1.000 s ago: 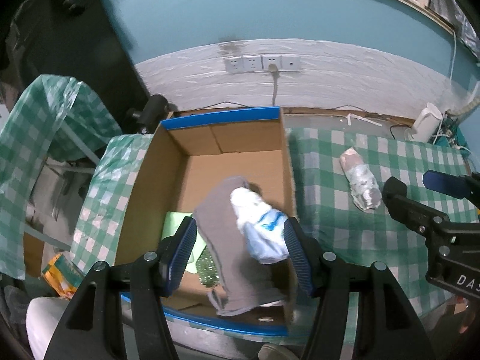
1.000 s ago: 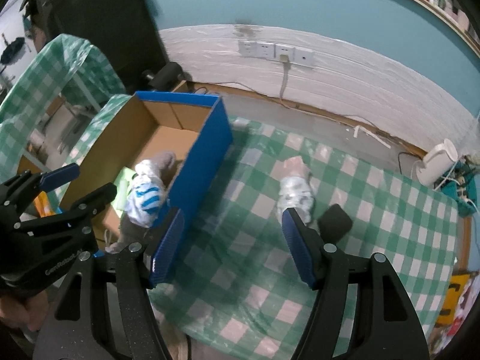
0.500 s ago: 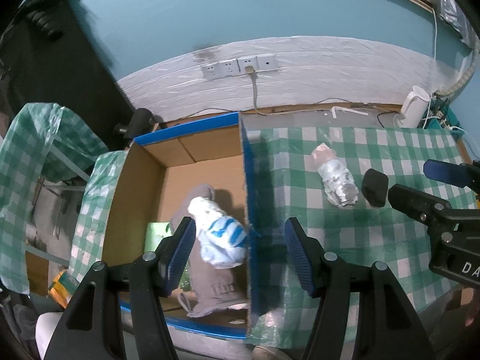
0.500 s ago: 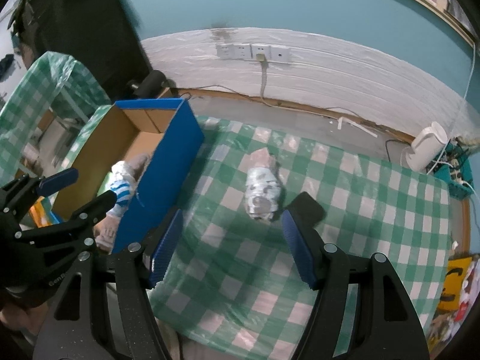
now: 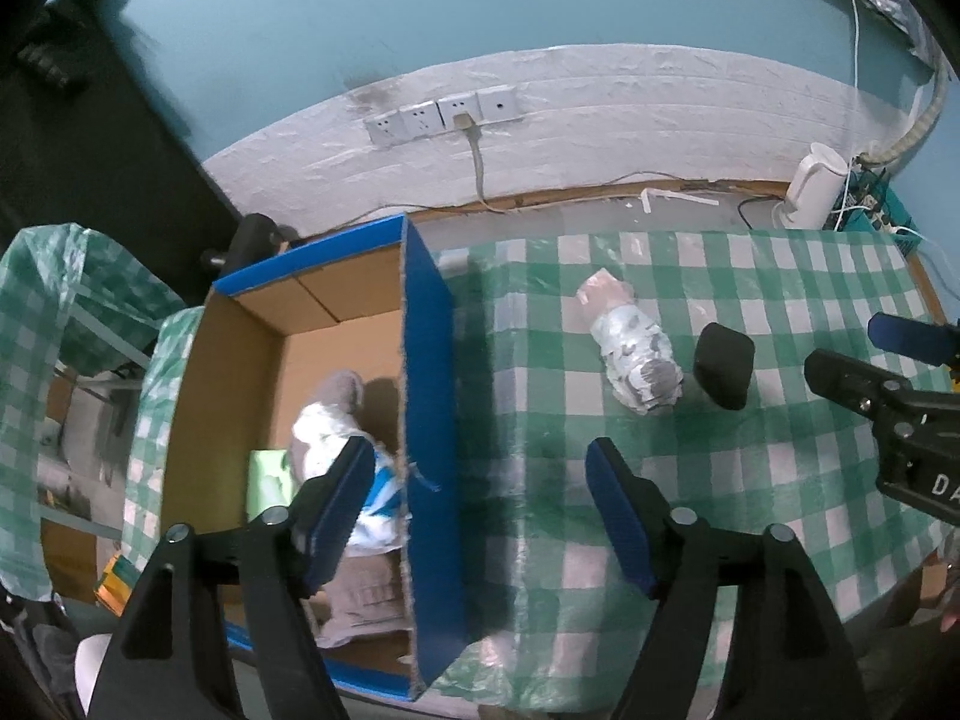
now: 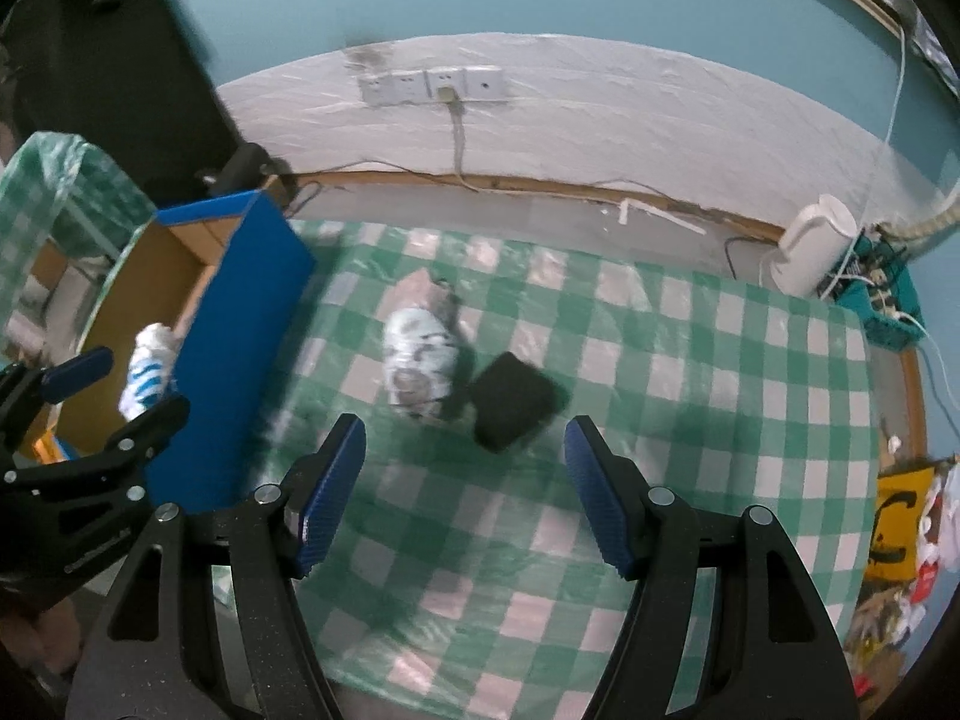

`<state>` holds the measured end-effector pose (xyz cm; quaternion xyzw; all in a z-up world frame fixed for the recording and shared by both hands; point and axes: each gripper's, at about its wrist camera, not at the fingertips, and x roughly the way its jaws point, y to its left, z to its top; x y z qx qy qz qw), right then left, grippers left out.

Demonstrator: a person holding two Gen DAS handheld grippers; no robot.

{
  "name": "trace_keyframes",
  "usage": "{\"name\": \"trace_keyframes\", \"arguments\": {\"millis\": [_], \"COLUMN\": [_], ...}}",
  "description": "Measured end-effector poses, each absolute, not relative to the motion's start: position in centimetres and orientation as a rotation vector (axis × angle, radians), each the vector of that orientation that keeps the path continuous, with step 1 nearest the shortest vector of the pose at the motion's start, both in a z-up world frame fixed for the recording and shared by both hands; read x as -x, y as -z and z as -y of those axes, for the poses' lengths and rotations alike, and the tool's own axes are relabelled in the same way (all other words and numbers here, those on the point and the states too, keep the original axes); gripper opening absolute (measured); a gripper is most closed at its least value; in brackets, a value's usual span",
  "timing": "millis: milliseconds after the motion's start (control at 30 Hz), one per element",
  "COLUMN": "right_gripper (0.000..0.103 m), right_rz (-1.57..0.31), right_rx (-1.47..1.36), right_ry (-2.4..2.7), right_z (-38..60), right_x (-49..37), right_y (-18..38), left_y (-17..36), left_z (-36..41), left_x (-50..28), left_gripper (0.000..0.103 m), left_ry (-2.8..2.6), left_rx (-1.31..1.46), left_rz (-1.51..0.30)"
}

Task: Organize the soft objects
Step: 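Withdraw both grippers from the box back over the table, then move the right gripper to the black knit hat while the left gripper moves to the silver-grey bundle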

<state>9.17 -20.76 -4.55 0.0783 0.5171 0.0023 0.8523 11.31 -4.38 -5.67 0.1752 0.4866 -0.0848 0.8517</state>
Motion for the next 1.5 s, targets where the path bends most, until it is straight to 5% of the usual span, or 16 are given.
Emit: {"name": "trace_keyframes", "arguments": {"millis": [1333, 1500], "right_gripper": [0.069, 0.052], "right_rz": [-1.310, -1.322], "right_rx": [-0.233, -0.190], "right_ry": [-0.049, -0.064], "right_z": [23.2, 22.7], "right_x": [-17.7, -17.8], "right_y": [17.2, 17.7], "left_y": [16.6, 16.2], "left_z": [10.6, 10.4], "left_x": [-19.3, -19.7], "left_gripper": [0.077, 0.077], "left_ry": [0.157, 0.163], "left_rx": [-0.425, -0.401], "left_rz": [-1.284, -1.294]}}
